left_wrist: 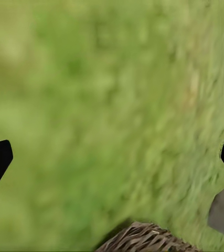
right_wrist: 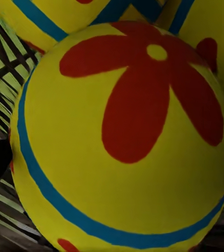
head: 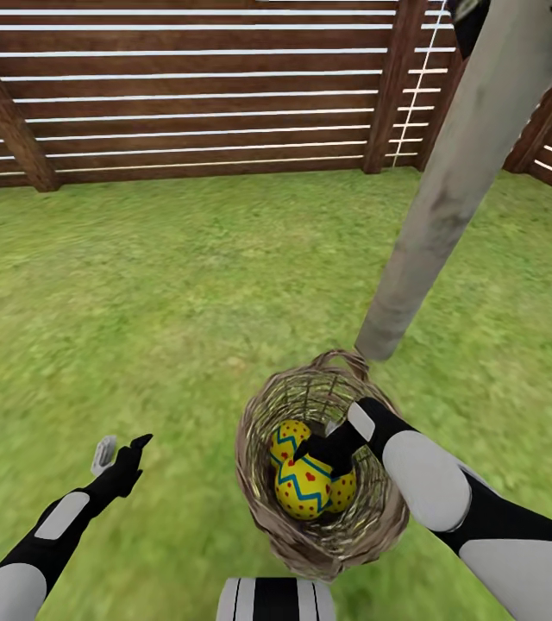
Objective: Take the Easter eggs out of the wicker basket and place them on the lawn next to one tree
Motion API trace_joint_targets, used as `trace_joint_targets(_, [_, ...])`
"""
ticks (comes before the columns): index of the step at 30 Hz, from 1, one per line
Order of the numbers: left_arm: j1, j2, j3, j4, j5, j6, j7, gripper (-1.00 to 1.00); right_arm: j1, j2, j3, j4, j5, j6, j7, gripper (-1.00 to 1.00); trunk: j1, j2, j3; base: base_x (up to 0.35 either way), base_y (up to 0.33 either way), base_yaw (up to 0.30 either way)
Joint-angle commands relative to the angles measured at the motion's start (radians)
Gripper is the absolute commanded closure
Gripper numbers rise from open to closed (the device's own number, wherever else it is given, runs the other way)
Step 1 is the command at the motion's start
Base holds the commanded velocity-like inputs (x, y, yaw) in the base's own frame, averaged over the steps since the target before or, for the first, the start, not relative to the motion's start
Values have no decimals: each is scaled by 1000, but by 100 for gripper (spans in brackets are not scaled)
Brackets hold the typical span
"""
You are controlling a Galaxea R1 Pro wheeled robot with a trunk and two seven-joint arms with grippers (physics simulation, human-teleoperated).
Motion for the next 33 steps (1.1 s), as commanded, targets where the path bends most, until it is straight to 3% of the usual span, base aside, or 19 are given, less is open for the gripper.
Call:
trace_joint_targets(1, [0,0,5,0,7,9,-1,-100,1,2,31,-2,75,3,4,100,0,0,3,0,0,0])
trace_joint_targets(24, [0,0,4,0,5,9,-1,-100,1,4,32,-4,76,3,4,100,-11,6,92,0,0,0])
trace_joint_targets(33, [0,-1,5,2,5,8,-1,-100,1,-6,31,-16,81,3,5,100,-15,8,127,0,0,0])
